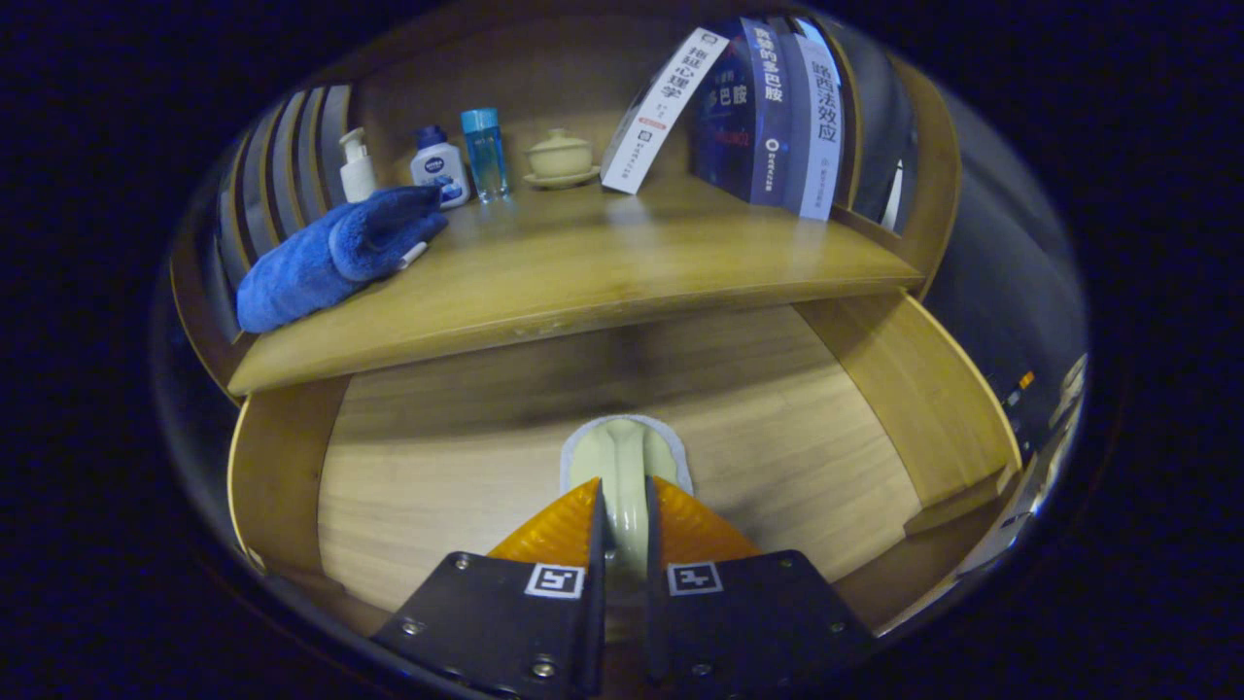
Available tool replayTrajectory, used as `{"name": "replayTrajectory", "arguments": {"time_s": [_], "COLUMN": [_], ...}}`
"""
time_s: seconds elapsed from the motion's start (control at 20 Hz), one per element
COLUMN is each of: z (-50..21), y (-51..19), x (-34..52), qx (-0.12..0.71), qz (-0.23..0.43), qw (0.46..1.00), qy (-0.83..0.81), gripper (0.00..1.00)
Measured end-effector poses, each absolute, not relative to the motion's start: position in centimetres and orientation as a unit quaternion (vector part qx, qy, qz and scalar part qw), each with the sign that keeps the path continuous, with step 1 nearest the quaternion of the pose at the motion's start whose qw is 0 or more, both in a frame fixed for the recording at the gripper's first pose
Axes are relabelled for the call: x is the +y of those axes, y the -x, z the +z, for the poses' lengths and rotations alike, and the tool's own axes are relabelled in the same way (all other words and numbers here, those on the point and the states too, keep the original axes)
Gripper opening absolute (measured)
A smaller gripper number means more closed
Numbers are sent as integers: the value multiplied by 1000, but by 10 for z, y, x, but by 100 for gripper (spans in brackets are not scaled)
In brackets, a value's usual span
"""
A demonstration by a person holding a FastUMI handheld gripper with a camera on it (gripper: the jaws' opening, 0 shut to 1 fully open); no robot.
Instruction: Pull open the drawer, take out the items inside it, and place them on the countertop above the cabinet.
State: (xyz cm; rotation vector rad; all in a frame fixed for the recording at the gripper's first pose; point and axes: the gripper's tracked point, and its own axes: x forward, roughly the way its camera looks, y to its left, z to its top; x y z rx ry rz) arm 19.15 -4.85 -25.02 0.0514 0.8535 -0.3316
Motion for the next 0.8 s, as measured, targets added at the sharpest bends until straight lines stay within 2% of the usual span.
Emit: {"name": "replayTrajectory", "arguments": {"time_s": [0.8], "z": [-92], "y": [-194], "x": [-50], "qx": [269], "qz": [-192], "qw": [943], "qy": [45], "gripper": [17]}}
